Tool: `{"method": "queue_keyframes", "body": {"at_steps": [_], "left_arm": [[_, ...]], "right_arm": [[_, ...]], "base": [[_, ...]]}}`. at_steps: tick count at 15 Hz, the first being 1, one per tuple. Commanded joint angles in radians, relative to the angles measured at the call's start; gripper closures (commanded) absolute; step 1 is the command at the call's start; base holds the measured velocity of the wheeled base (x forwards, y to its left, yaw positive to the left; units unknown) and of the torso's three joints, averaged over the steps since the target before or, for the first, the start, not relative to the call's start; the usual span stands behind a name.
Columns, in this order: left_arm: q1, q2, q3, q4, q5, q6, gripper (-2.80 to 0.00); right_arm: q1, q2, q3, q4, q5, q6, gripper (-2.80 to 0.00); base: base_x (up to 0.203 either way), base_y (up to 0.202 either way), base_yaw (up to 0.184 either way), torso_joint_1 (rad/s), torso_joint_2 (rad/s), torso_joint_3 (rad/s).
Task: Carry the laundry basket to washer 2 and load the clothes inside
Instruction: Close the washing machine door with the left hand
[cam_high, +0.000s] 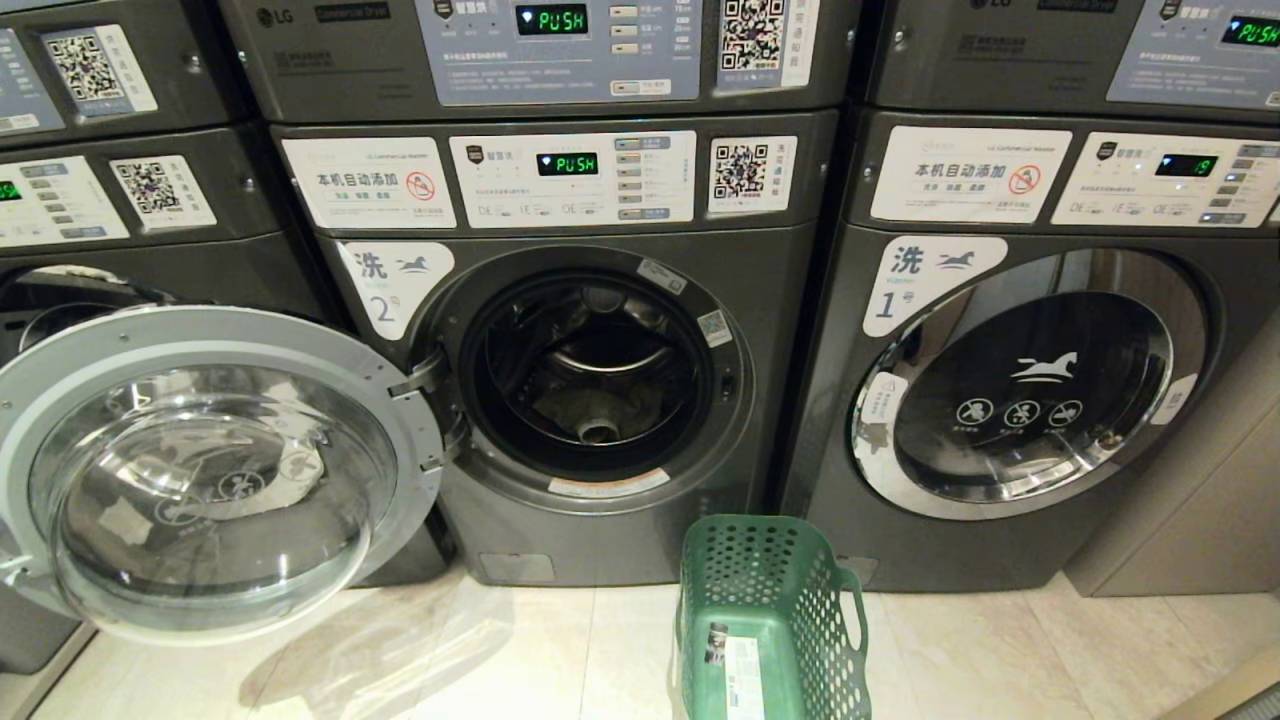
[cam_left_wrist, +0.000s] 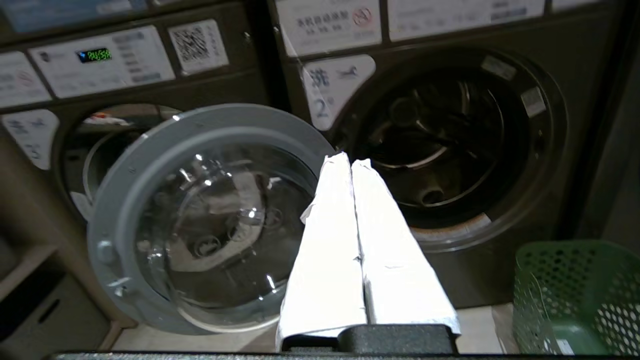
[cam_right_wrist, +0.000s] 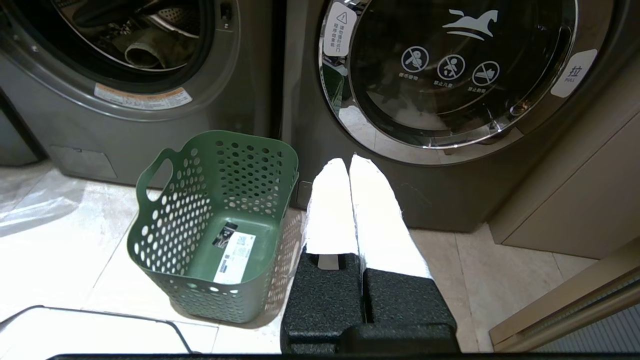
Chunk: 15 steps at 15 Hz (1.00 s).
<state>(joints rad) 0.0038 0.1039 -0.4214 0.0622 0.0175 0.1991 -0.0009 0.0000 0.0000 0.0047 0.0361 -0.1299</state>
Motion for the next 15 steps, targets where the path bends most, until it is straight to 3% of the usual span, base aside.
{"method": "queue_keyframes", "body": {"at_steps": [1,6,9,12,15], "left_arm": [[0.006,0.285,-0.258,0.037,0.055,0.004,0.00],[0.024,0.923,-0.767,0.072,0.237,-0.103,0.00],[0.108,1.271,-1.102,0.078,0.289,-0.155,0.00],[0.281,1.464,-1.337,0.081,0.288,-0.185,0.00],[0.389,1.570,-1.446,0.091,0.200,-0.192,0.00]], "right_arm": [[0.000,0.002,0.000,-0.002,0.001,0.018,0.00],[0.001,0.002,0.000,-0.003,-0.002,0.065,0.00],[0.001,0.002,0.000,-0.003,-0.002,0.065,0.00],[0.000,0.002,0.000,-0.003,-0.003,0.065,0.00],[0.001,0.002,0.000,-0.003,-0.003,0.065,0.00]], "base": [[0.000,0.000,0.000,0.000,0.00,0.000],[0.000,0.000,0.000,0.000,0.00,0.000],[0.000,0.000,0.000,0.000,0.00,0.000],[0.000,0.000,0.000,0.000,0.00,0.000],[0.000,0.000,0.000,0.000,0.00,0.000]]}}
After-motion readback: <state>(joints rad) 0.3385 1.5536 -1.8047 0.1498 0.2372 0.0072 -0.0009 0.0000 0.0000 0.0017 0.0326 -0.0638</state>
